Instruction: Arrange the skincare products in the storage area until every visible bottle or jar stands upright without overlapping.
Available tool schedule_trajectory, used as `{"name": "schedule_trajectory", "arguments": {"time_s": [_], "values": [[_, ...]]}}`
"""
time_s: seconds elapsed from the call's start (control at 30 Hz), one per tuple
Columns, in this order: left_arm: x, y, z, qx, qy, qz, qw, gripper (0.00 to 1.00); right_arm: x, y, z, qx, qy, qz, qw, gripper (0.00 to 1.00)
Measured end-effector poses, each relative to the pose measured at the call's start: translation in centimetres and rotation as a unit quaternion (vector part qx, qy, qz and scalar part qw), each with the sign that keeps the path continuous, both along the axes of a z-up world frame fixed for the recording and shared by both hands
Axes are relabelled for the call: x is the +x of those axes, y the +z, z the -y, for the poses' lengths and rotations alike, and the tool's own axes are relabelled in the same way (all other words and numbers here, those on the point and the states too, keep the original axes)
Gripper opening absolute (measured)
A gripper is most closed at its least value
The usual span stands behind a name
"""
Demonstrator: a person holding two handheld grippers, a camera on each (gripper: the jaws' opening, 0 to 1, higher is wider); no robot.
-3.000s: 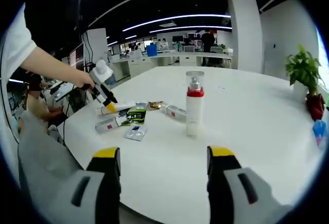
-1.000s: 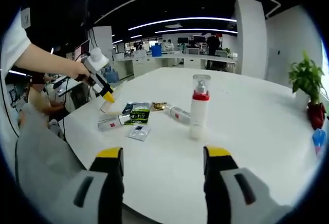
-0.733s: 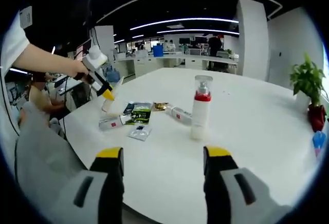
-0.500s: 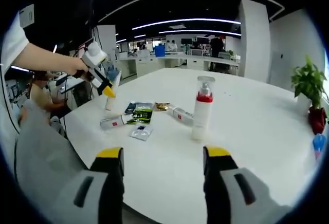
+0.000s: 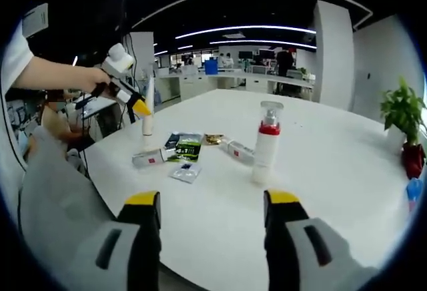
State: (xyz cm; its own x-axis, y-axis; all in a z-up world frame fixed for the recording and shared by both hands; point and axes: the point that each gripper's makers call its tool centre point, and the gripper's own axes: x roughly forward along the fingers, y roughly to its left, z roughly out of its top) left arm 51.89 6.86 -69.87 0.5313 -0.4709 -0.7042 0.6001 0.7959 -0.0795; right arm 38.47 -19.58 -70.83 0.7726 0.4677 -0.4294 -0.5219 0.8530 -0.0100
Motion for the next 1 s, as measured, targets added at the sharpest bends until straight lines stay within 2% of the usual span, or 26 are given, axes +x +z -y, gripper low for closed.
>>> {"name": "schedule_trajectory", "arguments": {"time_s": [0.33,0.57,0.83,0.9,1.0], "values": [[-1.2,1.4,0.4,-0.040,0.033,-0.005,0.9987,0.29,-0.4,-0.2,-0.8,-0.020,0.023,0.005,0.9995,0.62],[-2.2,3.4,1.1,-0.063,0.046,0.010,0.9969,0.29,-0.5,0.0,-0.8,-0.023,0.026,0.013,0.9993,0.61],[-3.6,6.0,3.9,-0.105,0.039,0.036,0.9931,0.29,-0.6,0.2,-0.9,-0.029,0.029,0.022,0.9989,0.59],[-4.0,7.1,5.0,-0.118,0.029,0.057,0.9910,0.29,-0.7,0.1,-1.2,-0.038,0.036,0.025,0.9983,0.59],[-4.8,8.3,6.1,-0.134,0.024,0.069,0.9883,0.29,-0.9,0.3,-1.6,-0.049,0.051,0.031,0.9970,0.58]]}}
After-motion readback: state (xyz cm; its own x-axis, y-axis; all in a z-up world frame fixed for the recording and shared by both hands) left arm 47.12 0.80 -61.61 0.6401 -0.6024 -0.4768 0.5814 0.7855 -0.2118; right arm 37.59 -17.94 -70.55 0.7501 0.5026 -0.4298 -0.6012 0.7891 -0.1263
